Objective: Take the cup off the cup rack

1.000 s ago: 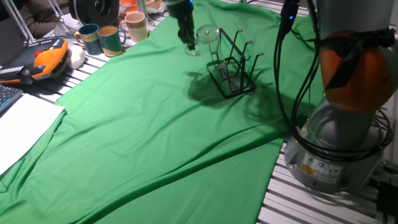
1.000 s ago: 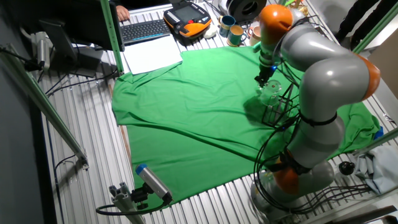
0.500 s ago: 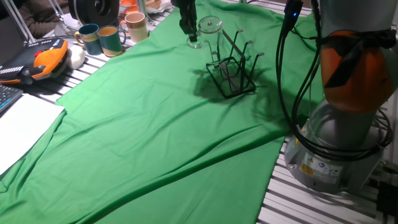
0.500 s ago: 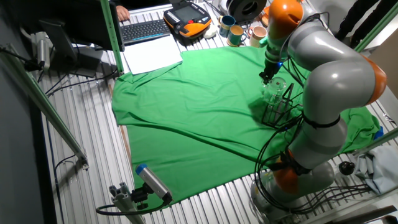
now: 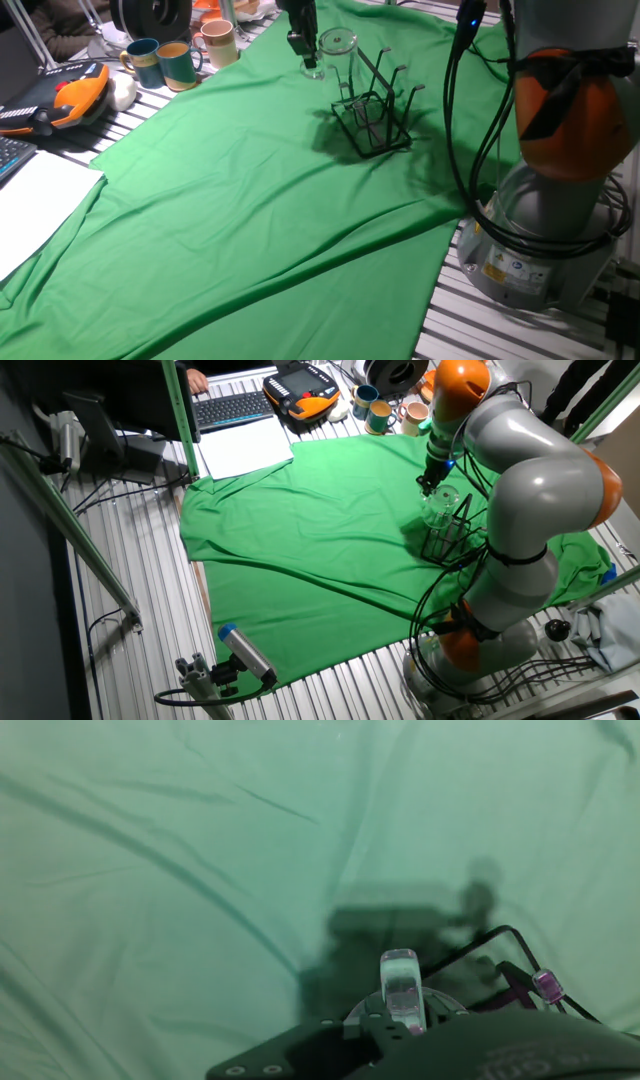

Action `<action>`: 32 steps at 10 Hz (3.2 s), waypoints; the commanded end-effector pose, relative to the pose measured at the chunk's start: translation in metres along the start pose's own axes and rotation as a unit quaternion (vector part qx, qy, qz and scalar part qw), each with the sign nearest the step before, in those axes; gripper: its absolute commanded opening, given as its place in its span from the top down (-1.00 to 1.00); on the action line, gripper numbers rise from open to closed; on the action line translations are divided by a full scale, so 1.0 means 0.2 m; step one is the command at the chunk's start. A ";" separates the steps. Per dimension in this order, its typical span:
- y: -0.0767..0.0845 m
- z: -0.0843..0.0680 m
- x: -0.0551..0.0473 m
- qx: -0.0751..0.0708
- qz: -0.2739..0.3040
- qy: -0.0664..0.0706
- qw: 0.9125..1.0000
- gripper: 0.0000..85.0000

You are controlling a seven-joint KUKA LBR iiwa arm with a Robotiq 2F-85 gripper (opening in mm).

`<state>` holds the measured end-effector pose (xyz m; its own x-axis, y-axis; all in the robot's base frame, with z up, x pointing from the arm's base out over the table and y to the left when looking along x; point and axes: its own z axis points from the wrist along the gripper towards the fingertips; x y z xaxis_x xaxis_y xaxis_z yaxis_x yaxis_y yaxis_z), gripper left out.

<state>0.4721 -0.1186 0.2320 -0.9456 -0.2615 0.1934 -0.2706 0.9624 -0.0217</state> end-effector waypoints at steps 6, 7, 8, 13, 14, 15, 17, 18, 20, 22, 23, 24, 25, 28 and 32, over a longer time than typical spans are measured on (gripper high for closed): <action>0.00 0.00 0.00 -0.005 -0.017 -0.021 1.000 1.00; 0.00 0.00 0.00 -0.006 -0.014 -0.017 1.000 1.00; 0.00 0.00 0.00 -0.016 -0.008 -0.006 1.000 1.00; 0.34 -0.19 -0.04 -0.033 0.120 -0.036 0.992 1.00; 0.41 -0.16 -0.07 -0.029 0.153 -0.051 0.987 1.00; 0.46 -0.11 -0.09 -0.033 0.181 -0.063 0.981 1.00; 0.54 -0.01 -0.16 -0.035 0.224 -0.066 0.972 1.00; 0.55 0.03 -0.19 -0.036 0.231 -0.062 0.970 1.00; 0.57 0.11 -0.25 -0.040 0.241 -0.054 0.968 1.00; 0.56 0.20 -0.33 -0.058 0.253 -0.056 0.964 1.00; 0.55 0.24 -0.36 -0.060 0.260 -0.063 0.962 1.00; 0.54 0.27 -0.39 -0.062 0.268 -0.072 0.959 1.00; 0.52 0.30 -0.42 -0.070 0.276 -0.081 0.955 1.00; 0.45 0.37 -0.49 -0.078 0.279 -0.096 0.952 1.00; 0.44 0.47 -0.52 -0.074 0.281 -0.105 0.951 0.60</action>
<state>0.5298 -0.0138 0.1180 -0.9529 0.3031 -0.0081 0.3016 0.9500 0.0805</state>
